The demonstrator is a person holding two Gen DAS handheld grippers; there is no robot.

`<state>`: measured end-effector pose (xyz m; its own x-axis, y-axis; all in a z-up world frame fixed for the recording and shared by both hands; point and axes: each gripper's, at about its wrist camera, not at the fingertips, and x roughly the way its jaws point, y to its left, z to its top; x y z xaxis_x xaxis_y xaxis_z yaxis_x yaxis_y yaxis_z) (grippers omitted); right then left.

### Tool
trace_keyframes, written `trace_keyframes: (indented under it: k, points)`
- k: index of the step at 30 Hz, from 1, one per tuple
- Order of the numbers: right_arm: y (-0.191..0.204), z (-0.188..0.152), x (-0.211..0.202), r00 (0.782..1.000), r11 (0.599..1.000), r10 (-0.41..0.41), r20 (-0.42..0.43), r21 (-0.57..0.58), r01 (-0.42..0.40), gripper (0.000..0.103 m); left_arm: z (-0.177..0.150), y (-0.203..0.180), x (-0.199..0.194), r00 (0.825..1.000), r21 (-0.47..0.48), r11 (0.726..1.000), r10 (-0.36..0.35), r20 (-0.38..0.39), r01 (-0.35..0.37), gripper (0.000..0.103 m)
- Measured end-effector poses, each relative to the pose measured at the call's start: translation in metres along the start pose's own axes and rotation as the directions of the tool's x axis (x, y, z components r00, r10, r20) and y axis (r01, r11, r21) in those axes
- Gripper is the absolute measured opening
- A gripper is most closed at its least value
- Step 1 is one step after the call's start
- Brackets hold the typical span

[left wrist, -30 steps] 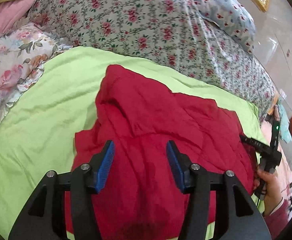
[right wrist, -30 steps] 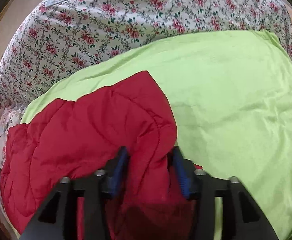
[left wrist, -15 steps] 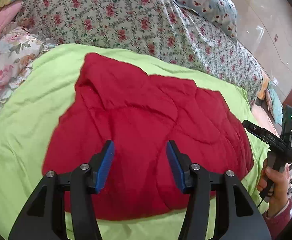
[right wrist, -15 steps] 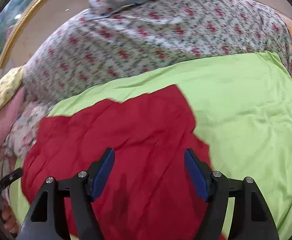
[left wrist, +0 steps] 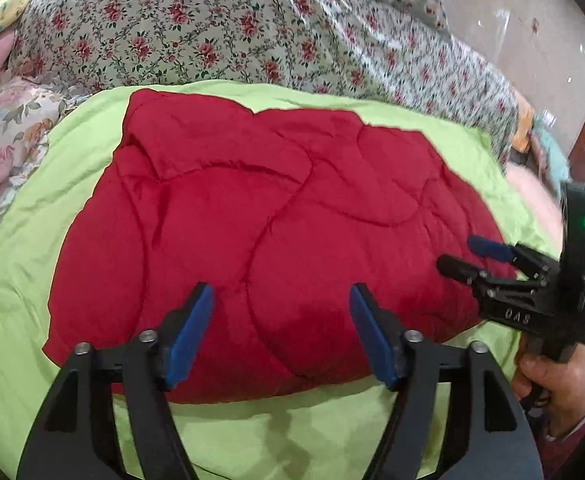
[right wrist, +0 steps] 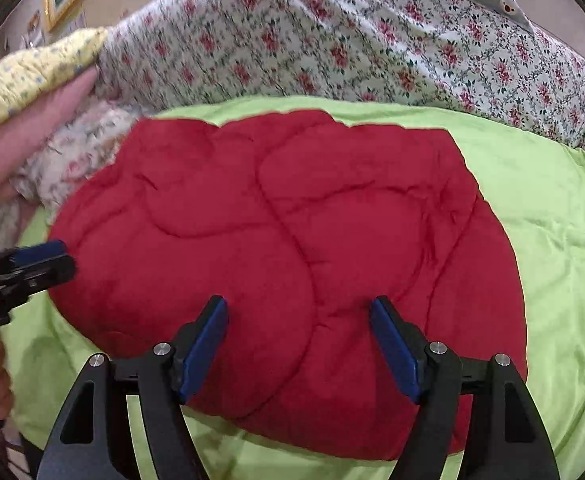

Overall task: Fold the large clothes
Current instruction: 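Release the coat and open both grippers above it, then press and smooth the folded coat flat with both open grippers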

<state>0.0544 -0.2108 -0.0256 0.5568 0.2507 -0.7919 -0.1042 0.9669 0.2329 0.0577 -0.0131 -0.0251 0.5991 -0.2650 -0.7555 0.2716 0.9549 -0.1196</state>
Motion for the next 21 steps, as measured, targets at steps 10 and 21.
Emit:
trace_keyframes:
  k: [10,21]
  points:
    - [-0.035,0.004,0.019,0.997,0.993,-0.076,-0.008,0.085,0.076,0.075,0.011,0.000,0.045,0.994,0.027,0.995,0.097,-0.049,-0.095,0.079]
    - [-0.044,0.003,0.006,0.996,0.985,-0.086,0.013,0.149,0.083,0.075,0.019,0.005,0.067,0.993,-0.007,0.995,0.103,-0.055,-0.104,0.081]
